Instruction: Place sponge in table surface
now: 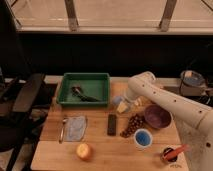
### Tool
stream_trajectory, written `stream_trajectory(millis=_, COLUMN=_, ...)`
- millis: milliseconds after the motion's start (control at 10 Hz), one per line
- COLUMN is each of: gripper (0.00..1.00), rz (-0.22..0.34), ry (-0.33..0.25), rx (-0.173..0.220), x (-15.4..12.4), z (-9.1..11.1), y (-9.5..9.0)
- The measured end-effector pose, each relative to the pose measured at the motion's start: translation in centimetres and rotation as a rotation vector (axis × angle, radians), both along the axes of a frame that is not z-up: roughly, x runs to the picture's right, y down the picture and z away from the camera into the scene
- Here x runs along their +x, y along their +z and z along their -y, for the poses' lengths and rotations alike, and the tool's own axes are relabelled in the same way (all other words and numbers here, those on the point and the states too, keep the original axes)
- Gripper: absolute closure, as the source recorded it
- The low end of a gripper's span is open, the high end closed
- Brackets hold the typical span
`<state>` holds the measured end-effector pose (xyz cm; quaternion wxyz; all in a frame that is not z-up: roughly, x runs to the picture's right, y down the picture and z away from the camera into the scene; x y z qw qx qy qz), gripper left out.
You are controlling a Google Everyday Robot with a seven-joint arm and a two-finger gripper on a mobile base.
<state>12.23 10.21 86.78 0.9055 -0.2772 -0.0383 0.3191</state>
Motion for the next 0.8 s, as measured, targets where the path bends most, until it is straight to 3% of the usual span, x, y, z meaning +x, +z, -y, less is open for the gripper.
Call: stream_trajectory(millis=800, gripper=0.26, rz=-0.003, ry=0.018, rx=0.011, x=0.46, z=-0.18, y=0.24)
